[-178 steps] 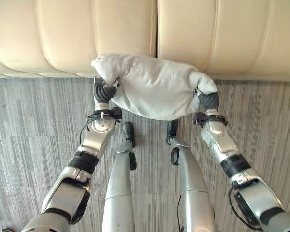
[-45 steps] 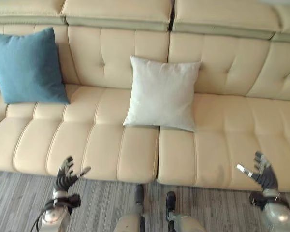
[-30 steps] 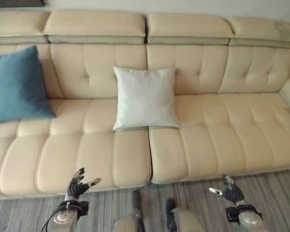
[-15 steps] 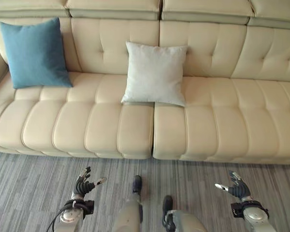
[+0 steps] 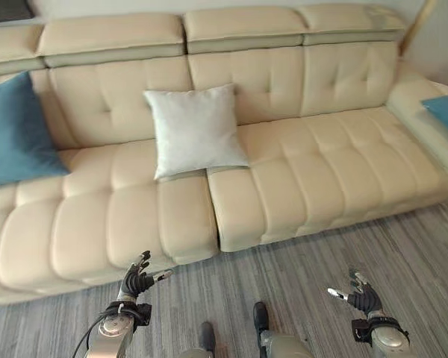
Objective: Pick up all the scattered cushions and arrange them neatly on the sofa.
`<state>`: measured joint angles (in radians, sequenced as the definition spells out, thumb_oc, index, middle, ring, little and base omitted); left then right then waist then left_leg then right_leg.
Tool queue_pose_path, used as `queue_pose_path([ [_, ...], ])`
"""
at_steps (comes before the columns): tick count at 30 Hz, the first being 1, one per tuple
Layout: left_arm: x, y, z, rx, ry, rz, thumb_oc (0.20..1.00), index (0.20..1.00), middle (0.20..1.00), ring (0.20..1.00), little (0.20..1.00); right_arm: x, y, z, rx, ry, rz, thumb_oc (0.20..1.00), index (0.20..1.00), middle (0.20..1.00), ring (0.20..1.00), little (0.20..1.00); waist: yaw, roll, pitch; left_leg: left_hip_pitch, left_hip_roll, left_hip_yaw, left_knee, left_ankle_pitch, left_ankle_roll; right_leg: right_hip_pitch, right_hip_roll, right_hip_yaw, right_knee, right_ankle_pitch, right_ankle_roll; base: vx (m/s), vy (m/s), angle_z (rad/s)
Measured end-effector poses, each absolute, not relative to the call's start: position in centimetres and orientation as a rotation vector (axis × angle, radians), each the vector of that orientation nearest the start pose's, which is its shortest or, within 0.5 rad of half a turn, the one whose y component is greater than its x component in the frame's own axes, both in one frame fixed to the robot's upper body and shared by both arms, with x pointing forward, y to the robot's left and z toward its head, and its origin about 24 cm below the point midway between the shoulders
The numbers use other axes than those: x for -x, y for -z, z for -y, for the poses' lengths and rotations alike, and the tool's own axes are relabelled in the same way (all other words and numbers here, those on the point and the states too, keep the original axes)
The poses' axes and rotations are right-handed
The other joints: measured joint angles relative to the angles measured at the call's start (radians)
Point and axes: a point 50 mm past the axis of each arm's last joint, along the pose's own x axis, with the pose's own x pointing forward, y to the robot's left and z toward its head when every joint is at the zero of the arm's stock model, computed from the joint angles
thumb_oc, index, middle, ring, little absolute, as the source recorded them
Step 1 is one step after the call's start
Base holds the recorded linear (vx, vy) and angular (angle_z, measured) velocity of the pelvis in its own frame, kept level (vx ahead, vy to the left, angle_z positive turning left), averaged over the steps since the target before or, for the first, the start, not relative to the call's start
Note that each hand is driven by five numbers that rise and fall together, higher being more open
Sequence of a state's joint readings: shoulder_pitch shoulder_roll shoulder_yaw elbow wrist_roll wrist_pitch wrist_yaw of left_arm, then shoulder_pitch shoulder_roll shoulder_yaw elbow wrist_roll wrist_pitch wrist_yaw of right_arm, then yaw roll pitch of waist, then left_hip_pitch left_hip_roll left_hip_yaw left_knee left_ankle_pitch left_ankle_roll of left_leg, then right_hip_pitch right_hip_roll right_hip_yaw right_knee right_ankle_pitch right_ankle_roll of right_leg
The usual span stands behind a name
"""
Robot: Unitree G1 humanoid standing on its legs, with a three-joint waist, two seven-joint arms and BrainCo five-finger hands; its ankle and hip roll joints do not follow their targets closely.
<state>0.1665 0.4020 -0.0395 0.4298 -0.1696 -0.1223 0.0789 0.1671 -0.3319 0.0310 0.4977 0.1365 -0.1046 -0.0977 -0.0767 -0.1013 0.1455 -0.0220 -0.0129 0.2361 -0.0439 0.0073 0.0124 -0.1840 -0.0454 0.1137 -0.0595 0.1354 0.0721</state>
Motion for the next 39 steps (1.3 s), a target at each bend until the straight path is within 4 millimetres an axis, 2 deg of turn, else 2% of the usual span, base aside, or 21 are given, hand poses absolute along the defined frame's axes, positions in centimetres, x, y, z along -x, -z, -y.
queue_pose_path([
  [2, -18.2, 5.2, -26.4, -0.262, -0.172, -0.454, 1.0, 1.0, 1.0, 1.0, 1.0, -18.1, 6.9, 24.9, 0.215, 0.194, -0.51, 1.0, 1.0, 1.0, 1.0, 1.0, 0.002, -0.011, 0.004, 0.007, 0.019, 0.114, 0.004, -0.004, 0.003, -0.033, -0.008, -0.029, -0.006, -0.035, 0.0, -0.03, -0.076, -1.74],
  [4, -18.2, 4.8, -26.6, -0.274, -0.167, -0.443, 1.0, 1.0, 1.0, 1.0, 1.0, -19.6, 6.4, 23.8, 0.191, 0.174, -0.47, 1.0, 1.0, 1.0, 1.0, 1.0, 0.016, 0.02, 0.02, 0.015, 0.085, 0.237, 0.015, -0.01, 0.007, -0.079, -0.023, -0.267, 0.061, -0.085, 0.018, 0.04, -0.102, -1.96],
  [6, -18.2, 4.9, -26.6, -0.271, -0.168, -0.442, 1.0, 1.0, 1.0, 1.0, 1.0, -19.7, 6.5, 23.1, 0.189, 0.153, -0.473, 1.0, 1.0, 1.0, 1.0, 1.0, 0.017, 0.028, 0.022, 0.051, 0.125, 0.329, 0.018, -0.013, 0.001, -0.077, -0.079, -0.509, 0.163, -0.12, 0.001, 0.11, -0.081, -1.34],
  [8, -17.4, 5.5, -26.1, -0.245, -0.168, -0.469, 1.0, 1.0, 1.0, 1.0, 1.0, -18.8, 7.0, 23.0, 0.189, 0.148, -0.496, 1.0, 1.0, 1.0, 1.0, 1.0, 0.02, 0.02, 0.01, 0.122, 0.146, 0.41, 0.054, -0.074, -0.059, -0.026, -0.131, -0.583, 0.256, -0.176, 0.001, 0.19, -0.233, -1.76],
  [9, -17.3, 5.9, -25.5, -0.233, -0.141, -0.481, 1.0, 1.0, 1.0, 1.0, 1.0, -18.0, 7.2, 23.5, 0.2, 0.16, -0.515, 1.0, 1.0, 1.0, 1.0, 1.0, 0.015, 0.024, -0.008, 0.126, 0.163, 0.38, 0.078, -0.104, -0.078, -0.02, -0.117, -0.567, 0.247, -0.118, -0.05, 0.27, -0.31, -1.45],
  [11, -17.6, 6.3, -24.7, -0.244, -0.107, -0.49, 1.0, 1.0, 1.0, 1.0, 1.0, -17.1, 7.4, 24.1, 0.217, 0.172, -0.536, 1.0, 1.0, 1.0, 1.0, 1.0, -0.005, 0.063, -0.014, 0.107, 0.204, 0.338, 0.156, -0.103, -0.105, -0.03, -0.057, -0.521, 0.248, -0.145, -0.084, 0.21, -0.275, -0.78],
  [16, -18.0, 6.7, -23.3, -0.211, -0.081, -0.492, 1.0, 1.0, 1.0, 1.0, 1.0, -16.2, 7.3, 25.6, 0.262, 0.187, -0.557, 1.0, 1.0, 1.0, 1.0, 1.0, 0.0, 0.068, -0.01, -0.085, 0.298, 0.057, 0.632, -0.075, -0.121, 0.019, 0.017, -0.424, 0.22, -0.184, -0.173, 0.16, -0.174, -0.71],
  [18, -18.2, 6.5, -23.0, -0.204, -0.081, -0.476, 1.0, 1.0, 1.0, 1.0, 1.0, -17.5, 6.5, 25.6, 0.269, 0.188, -0.514, 1.0, 1.0, 1.0, 1.0, 1.0, 0.015, 0.051, -0.008, -0.179, 0.17, -0.065, 0.591, -0.13, -0.1, 0.032, 0.023, -0.346, 0.181, -0.152, -0.155, 0.23, -0.008, -1.14],
  [20, -18.0, 6.8, -22.9, -0.202, -0.084, -0.485, 1.0, 1.0, 1.0, 1.0, 1.0, -17.7, 6.5, 25.4, 0.267, 0.185, -0.507, 1.0, 1.0, 1.0, 1.0, 1.0, 0.03, 0.046, 0.006, -0.268, 0.087, -0.089, 0.38, -0.115, -0.092, 0.105, 0.063, -0.312, 0.095, -0.136, -0.141, 0.4, 0.002, -1.06],
  [22, -17.8, 6.9, -23.0, -0.205, -0.087, -0.495, 1.0, 1.0, 1.0, 1.0, 1.0, -17.6, 6.6, 25.2, 0.268, 0.177, -0.513, 1.0, 1.0, 1.0, 1.0, 1.0, 0.058, 0.053, 0.01, -0.302, 0.053, -0.091, 0.254, -0.058, -0.078, 0.15, 0.096, -0.277, 0.056, -0.143, -0.135, 0.41, 0.014, -0.85],
  [23, -17.1, 7.4, -23.1, -0.204, -0.099, -0.522, 1.0, 1.0, 1.0, 1.0, 1.0, -18.0, 6.8, 25.0, 0.265, 0.174, -0.518, 1.0, 1.0, 1.0, 1.0, 1.0, 0.112, 0.057, 0.014, -0.307, 0.014, -0.21, 0.096, -0.011, -0.099, 0.171, 0.121, -0.241, 0.055, -0.184, -0.155, 0.62, 0.051, -1.18],
  [24, -16.4, 8.0, -23.1, -0.2, -0.106, -0.555, 1.0, 1.0, 1.0, 1.0, 1.0, -18.5, 6.7, 25.0, 0.264, 0.179, -0.509, 1.0, 1.0, 1.0, 1.0, 1.0, 0.125, 0.08, 0.024, -0.328, 0.003, -0.267, 0.043, 0.024, -0.093, 0.202, 0.156, -0.22, 0.042, -0.182, -0.152, 0.65, 0.085, -1.18],
  [27, -16.4, 8.0, -23.5, -0.201, -0.132, -0.554, 1.0, 1.0, 1.0, 1.0, 1.0, -18.6, 6.7, 25.0, 0.261, 0.181, -0.509, 1.0, 1.0, 1.0, 1.0, 1.0, 0.139, 0.091, 0.036, -0.373, -0.001, -0.216, 0.037, 0.048, -0.065, 0.257, 0.192, -0.182, 0.032, -0.221, -0.161, 0.54, 0.144, -0.5],
  [28, -16.4, 7.8, -24.0, -0.201, -0.152, -0.55, 1.0, 1.0, 1.0, 1.0, 1.0, -19.0, 6.5, 24.8, 0.255, 0.179, -0.495, 1.0, 1.0, 1.0, 1.0, 1.0, 0.155, 0.077, 0.049, -0.377, -0.012, -0.185, 0.065, 0.055, -0.032, 0.298, 0.194, -0.138, 0.033, -0.252, -0.135, 0.53, 0.171, -0.88],
  [30, -15.8, 8.0, -24.3, -0.2, -0.165, -0.566, 1.0, 1.0, 1.0, 1.0, 1.0, -18.7, 6.6, 24.7, 0.245, 0.178, -0.495, 1.0, 1.0, 1.0, 1.0, 1.0, 0.167, 0.054, 0.04, -0.368, -0.038, -0.17, 0.099, 0.077, 0.031, 0.358, 0.177, -0.114, 0.045, -0.278, -0.099, 0.45, 0.163, -0.71],
  [32, -16.0, 7.9, -24.3, -0.202, -0.165, -0.56, 1.0, 1.0, 1.0, 1.0, 1.0, -17.8, 6.9, 25.0, 0.255, 0.179, -0.521, 1.0, 1.0, 1.0, 1.0, 1.0, 0.16, 0.063, 0.033, -0.326, -0.04, -0.179, 0.112, 0.119, 0.083, 0.394, 0.195, -0.109, 0.122, -0.316, -0.05, 0.35, 0.139, -0.55],
  [33, -16.3, 7.5, -24.9, -0.237, -0.153, -0.555, 1.0, 1.0, 1.0, 1.0, 1.0, -18.0, 6.9, 23.8, 0.232, 0.149, -0.507, 1.0, 1.0, 1.0, 1.0, 1.0, 0.162, 0.027, 0.021, -0.292, -0.025, -0.143, 0.131, 0.142, 0.117, 0.251, 0.156, -0.122, 0.463, -0.408, 0.028, 0.24, 0.09, -0.71],
  [34, -16.4, 7.4, -25.0, -0.251, -0.14, -0.55, 1.0, 1.0, 1.0, 1.0, 1.0, -18.2, 6.5, 23.5, 0.232, 0.136, -0.482, 1.0, 1.0, 1.0, 1.0, 1.0, 0.147, 0.017, 0.013, -0.278, -0.04, -0.141, 0.121, 0.135, 0.127, 0.213, 0.126, -0.136, 0.537, -0.427, 0.035, 0.36, 0.135, -0.49],
  [36, -18.0, 6.5, -25.0, -0.261, -0.133, -0.5, 1.0, 1.0, 1.0, 1.0, 1.0, -19.1, 5.8, 23.3, 0.232, 0.125, -0.444, 1.0, 1.0, 1.0, 1.0, 1.0, 0.133, 0.01, 0.016, -0.233, -0.055, -0.111, 0.105, 0.082, 0.16, 0.1, -0.005, -0.207, 0.712, -0.437, 0.072, 0.31, 0.105, -0.37],
  [38, -19.7, 5.5, -24.6, -0.257, -0.123, -0.441, 1.0, 1.0, 1.0, 1.0, 1.0, -20.0, 4.9, 22.9, 0.227, 0.107, -0.398, 1.0, 1.0, 1.0, 1.0, 1.0, 0.128, 0.035, 0.032, -0.16, -0.05, -0.101, 0.059, 0.076, 0.154, 0.014, -0.097, -0.28, 0.739, -0.448, 0.068, 0.33, 0.081, -0.35],
  [39, -20.2, 5.1, -24.4, -0.256, -0.122, -0.414, 1.0, 1.0, 1.0, 1.0, 1.0, -20.2, 4.8, 22.6, 0.226, 0.096, -0.39, 1.0, 1.0, 1.0, 1.0, 1.0, 0.123, 0.045, 0.038, -0.127, -0.042, -0.102, 0.036, 0.071, 0.151, -0.021, -0.106, -0.293, 0.693, -0.446, 0.07, 0.36, 0.04, -0.06],
])
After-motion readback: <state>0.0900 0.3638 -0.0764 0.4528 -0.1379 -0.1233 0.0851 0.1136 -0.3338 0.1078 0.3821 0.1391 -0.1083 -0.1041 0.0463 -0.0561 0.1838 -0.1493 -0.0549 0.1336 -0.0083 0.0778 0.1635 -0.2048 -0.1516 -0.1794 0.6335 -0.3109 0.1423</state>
